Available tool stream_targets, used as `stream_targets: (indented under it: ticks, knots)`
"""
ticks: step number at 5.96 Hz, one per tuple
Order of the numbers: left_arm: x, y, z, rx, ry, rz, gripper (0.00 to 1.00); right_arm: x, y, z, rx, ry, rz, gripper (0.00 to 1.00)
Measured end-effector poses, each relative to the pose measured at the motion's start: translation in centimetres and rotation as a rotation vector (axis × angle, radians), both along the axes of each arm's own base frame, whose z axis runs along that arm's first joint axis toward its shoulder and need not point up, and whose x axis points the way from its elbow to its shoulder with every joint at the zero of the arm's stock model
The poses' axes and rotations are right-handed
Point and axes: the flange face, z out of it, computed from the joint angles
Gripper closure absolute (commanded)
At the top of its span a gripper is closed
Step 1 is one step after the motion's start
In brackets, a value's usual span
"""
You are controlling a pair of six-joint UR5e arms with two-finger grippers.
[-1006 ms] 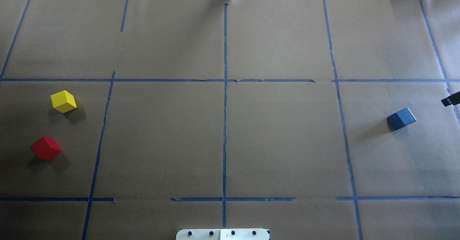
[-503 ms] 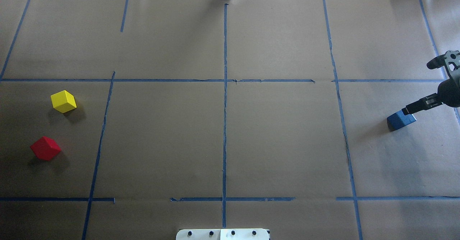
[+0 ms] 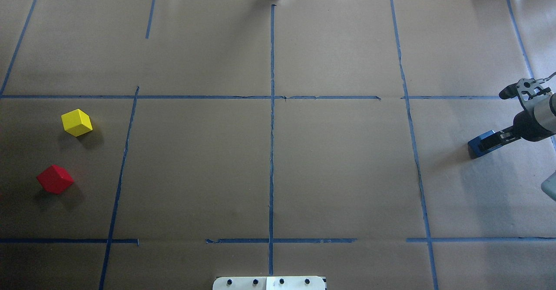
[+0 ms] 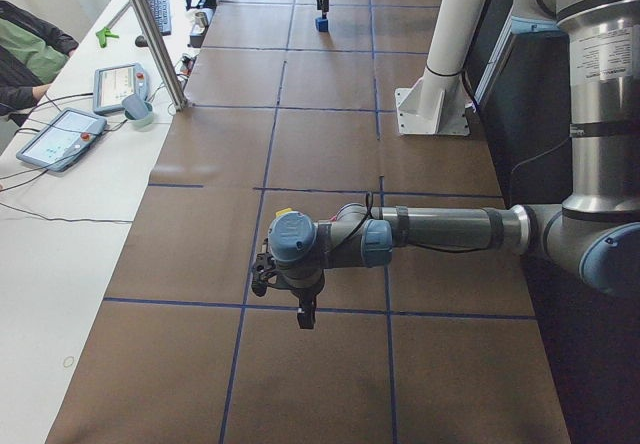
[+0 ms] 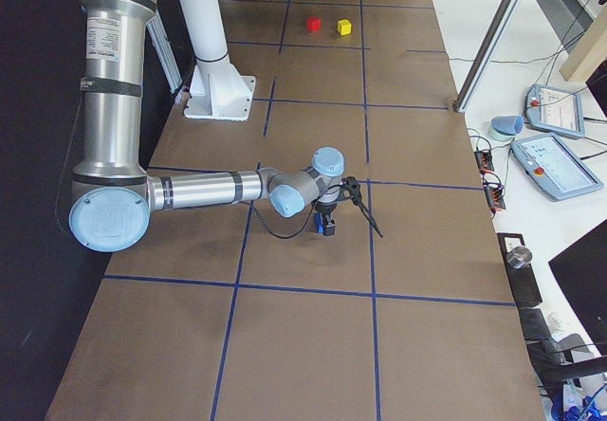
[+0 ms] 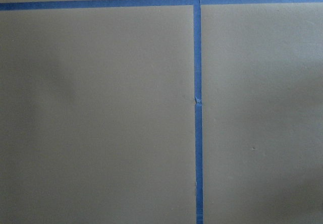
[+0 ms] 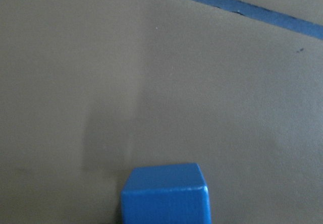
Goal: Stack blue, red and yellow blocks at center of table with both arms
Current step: 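Lower the right gripper onto the blue cube and close on it, then carry the blue cube with the right gripper to the table center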
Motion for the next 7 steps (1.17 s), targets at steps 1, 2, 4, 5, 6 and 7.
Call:
stream_targets:
  ticks: [1,2,4,5,6,7]
  knots:
    - [0.0,0.0,0.0,0.0,0.0,0.0,0.0,-1.0,-0.1,0.4,-0.003,0.009,-0.013,0.54]
    - [0.0,0.0,0.0,-0.001,-0.001,0.0,0.0,-1.7,-0.4,0.1,0.004,0.007,-0.02,0.78]
    - [0.0,0.0,0.0,0.001,0.0,0.002,0.0,-2.5,-1.4,-1.2,0.03,-0.003,-0.017,0.97]
    - [0.1,0.0,-0.1,0.003,0.001,0.002,0.0,-2.6,-1.6,-2.3,0.04,-0.011,-0.004,0.97]
    - [0.1,-0.1,-0.2,0.006,0.001,0.002,0.0,-3.4,-2.3,-5.3,0.023,-0.042,0.051,0.97]
    - [0.1,-0.1,-0.3,0.008,0.001,0.002,0.0,-6.6,-3.3,-9.7,-0.021,-0.088,0.121,0.97]
